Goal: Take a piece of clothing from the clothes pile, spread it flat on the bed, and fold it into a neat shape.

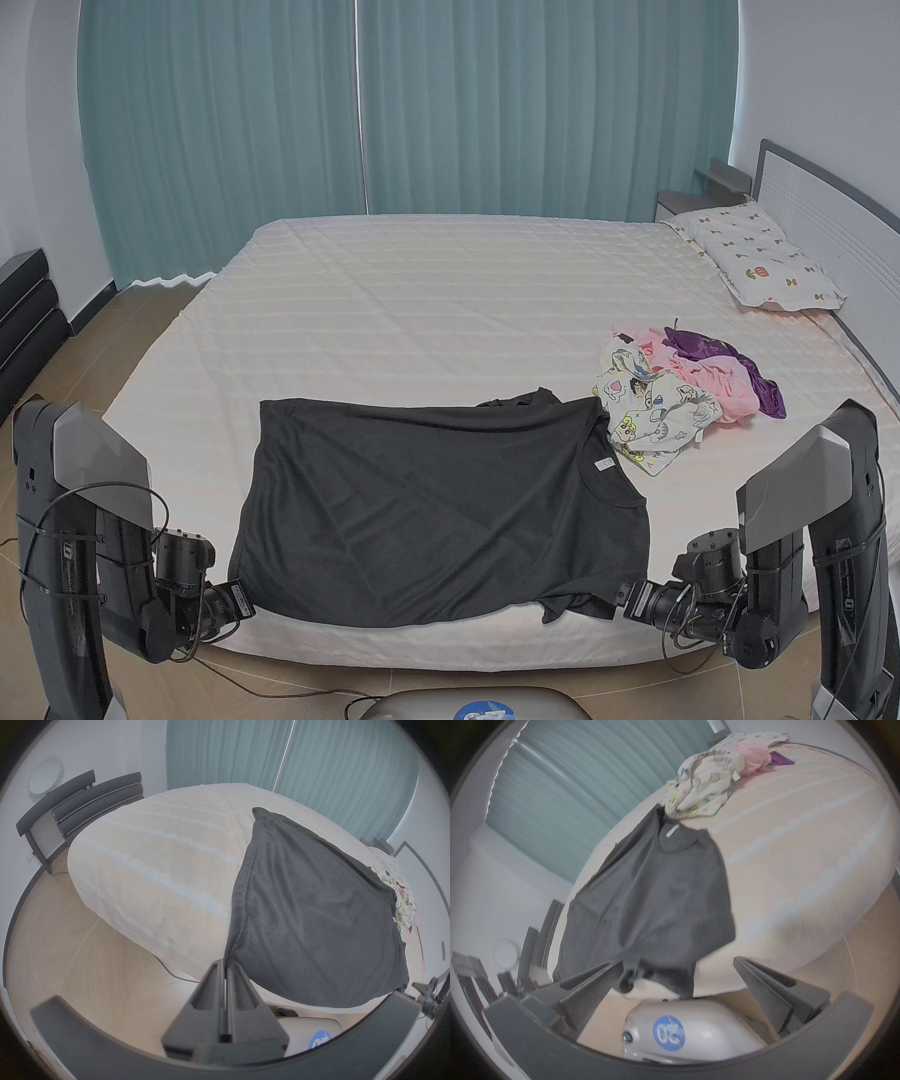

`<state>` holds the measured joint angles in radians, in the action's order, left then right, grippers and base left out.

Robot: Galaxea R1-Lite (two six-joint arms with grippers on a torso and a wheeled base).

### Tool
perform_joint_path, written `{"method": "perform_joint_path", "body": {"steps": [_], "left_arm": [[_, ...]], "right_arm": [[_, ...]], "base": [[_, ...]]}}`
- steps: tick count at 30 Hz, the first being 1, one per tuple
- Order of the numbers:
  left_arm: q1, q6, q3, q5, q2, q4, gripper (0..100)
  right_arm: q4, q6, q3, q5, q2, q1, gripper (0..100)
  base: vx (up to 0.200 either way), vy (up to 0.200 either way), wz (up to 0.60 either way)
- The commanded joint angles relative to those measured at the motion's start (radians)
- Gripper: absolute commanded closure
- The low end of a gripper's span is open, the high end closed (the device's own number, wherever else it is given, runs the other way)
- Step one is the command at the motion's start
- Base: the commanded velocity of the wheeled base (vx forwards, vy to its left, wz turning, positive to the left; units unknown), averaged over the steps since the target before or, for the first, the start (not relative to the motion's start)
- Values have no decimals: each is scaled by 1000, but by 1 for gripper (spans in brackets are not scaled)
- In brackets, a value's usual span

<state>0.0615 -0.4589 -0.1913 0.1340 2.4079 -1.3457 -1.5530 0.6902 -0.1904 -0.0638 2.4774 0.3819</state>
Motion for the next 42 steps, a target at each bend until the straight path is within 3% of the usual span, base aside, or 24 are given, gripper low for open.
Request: {"method": "perform_joint_path", "body": {"steps": [1,7,15,16,32,35,38,42], "left_arm": [[-8,-1,-14,-4,13,-1,100],[-12,-1,-22,-4,22,-1,100],[-12,-3,-30,-4,30,-1,100],[-12,-3,-30,-4,30,-1,100],[-12,-1,-30,-4,39,-1,100],[-11,-1,-30,-4,39,-1,100],[-11,-1,-28,-4,39,-1,100],[-11,-1,-28,-4,45,-1,100]], "right_arm": [[-15,-32,25,-8,15,23,0],[-15,-118,2,-10,43,40,0],[-9,-129,-55,-10,57,38,0],[-7,-129,-61,-10,58,38,100],[-15,-147,45,-13,12,18,100],[-15,-140,85,-45,-40,18,100],[-15,-138,172,-160,-143,-8,100],[-9,-149,190,-169,-155,-52,100]], "base": [[0,0,0],[0,0,0],[0,0,0],[0,0,0],[0,0,0],[0,0,0],[0,0,0],[0,0,0]]}}
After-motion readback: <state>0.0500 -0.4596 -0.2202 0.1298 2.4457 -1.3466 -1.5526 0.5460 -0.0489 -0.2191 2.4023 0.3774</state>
